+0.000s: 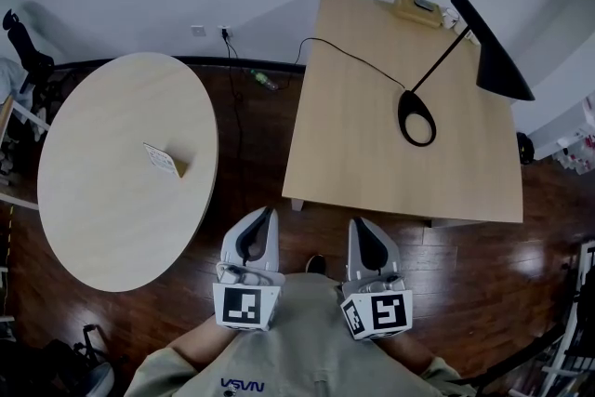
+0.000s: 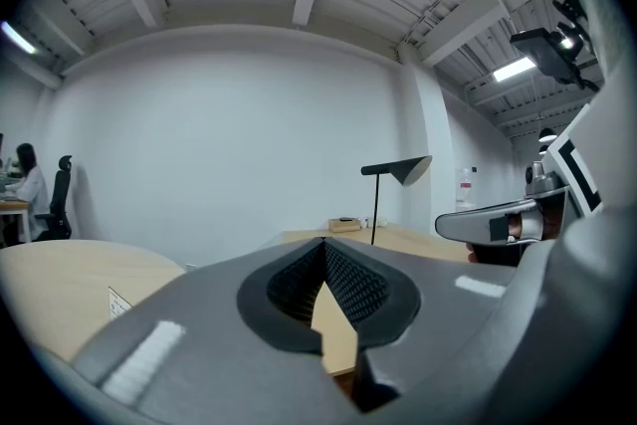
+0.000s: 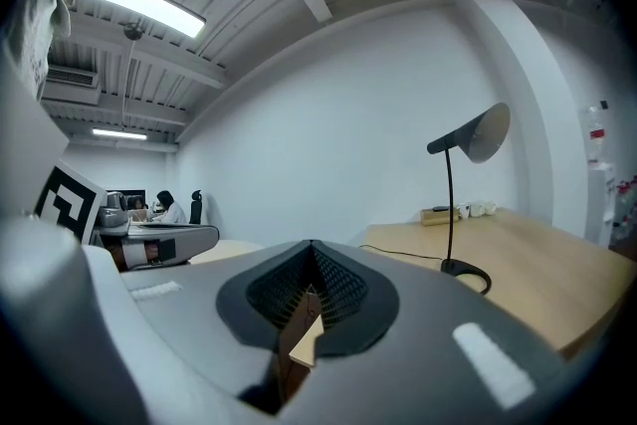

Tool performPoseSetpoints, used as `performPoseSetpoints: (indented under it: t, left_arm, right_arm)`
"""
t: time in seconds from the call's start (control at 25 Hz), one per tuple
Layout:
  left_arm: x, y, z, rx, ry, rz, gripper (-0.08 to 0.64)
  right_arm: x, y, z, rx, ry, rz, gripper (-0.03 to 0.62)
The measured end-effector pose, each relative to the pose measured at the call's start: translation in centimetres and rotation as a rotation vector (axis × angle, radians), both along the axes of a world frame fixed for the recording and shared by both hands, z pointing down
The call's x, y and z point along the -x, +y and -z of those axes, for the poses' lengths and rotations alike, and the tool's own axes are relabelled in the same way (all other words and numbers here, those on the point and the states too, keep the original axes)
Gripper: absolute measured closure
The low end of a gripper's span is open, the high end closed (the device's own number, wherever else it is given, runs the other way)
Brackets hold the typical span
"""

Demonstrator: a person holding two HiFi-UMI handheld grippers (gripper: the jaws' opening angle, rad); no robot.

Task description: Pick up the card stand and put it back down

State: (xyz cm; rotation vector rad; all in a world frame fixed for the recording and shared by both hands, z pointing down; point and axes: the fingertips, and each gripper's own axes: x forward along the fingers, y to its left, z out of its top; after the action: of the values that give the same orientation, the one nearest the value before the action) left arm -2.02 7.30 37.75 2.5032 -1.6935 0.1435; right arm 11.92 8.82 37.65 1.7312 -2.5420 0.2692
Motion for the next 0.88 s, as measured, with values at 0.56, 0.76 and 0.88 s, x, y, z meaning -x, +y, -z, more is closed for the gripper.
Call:
performPoseSetpoints:
  t: [0.56,0.76,0.88]
  left_arm:
    - [-0.3,0.3,-0.2,0.005,-0.004,0.039,0.554]
    - [0.2,0.2,-0.3,0.009,0.0,0.045,0.554]
    - [0.6,0.2,-0.4,0.009,0.006,0.049,0.554]
  right_arm:
    - [0.0,-0.1,-0.1,0.002,0.002,0.047,0.592]
    - [0.7,-0.3,-0.2,0.005,0.004,0.06,0.592]
    - [1.1,-0.4,-0.2,0.003,0.005,0.065,0.592]
